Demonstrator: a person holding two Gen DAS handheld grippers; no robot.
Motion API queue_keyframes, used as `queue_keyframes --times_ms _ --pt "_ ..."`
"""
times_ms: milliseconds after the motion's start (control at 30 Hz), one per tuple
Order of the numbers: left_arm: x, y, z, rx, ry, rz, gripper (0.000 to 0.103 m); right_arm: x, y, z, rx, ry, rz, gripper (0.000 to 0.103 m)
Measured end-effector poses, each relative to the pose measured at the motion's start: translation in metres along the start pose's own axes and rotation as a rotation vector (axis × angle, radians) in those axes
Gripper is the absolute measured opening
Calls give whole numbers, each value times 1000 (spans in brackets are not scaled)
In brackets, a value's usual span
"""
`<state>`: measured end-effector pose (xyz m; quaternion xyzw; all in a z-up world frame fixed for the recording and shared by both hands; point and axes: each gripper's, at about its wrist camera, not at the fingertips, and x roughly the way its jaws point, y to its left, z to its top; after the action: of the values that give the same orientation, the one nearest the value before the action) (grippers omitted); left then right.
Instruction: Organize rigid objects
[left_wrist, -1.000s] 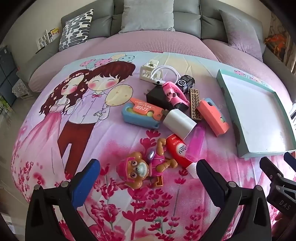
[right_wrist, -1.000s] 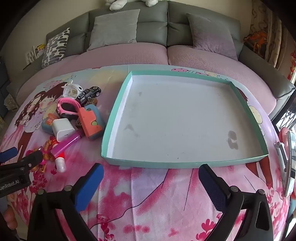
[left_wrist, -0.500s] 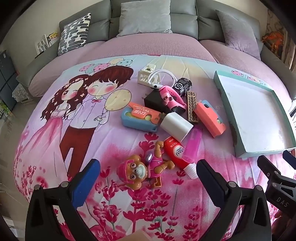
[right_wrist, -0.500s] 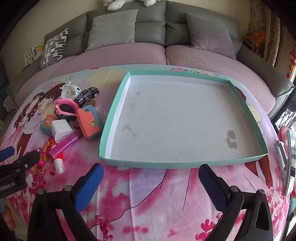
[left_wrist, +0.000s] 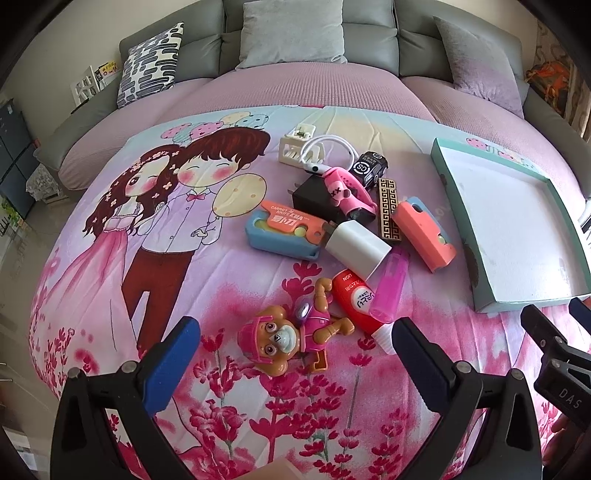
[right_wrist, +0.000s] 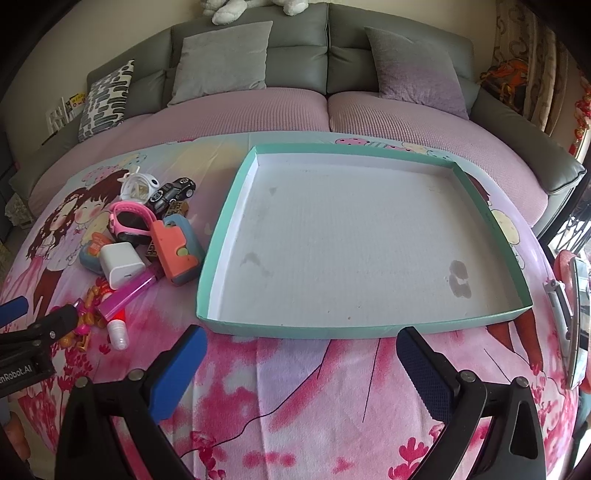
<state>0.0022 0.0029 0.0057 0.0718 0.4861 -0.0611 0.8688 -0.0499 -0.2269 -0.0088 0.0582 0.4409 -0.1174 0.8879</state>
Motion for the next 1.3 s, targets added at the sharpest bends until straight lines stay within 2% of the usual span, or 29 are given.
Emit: queue_keyframes --times_ms 1300 --pt "1 4 -1 -23 10 4 103 0 -1 0 6 4 -6 103"
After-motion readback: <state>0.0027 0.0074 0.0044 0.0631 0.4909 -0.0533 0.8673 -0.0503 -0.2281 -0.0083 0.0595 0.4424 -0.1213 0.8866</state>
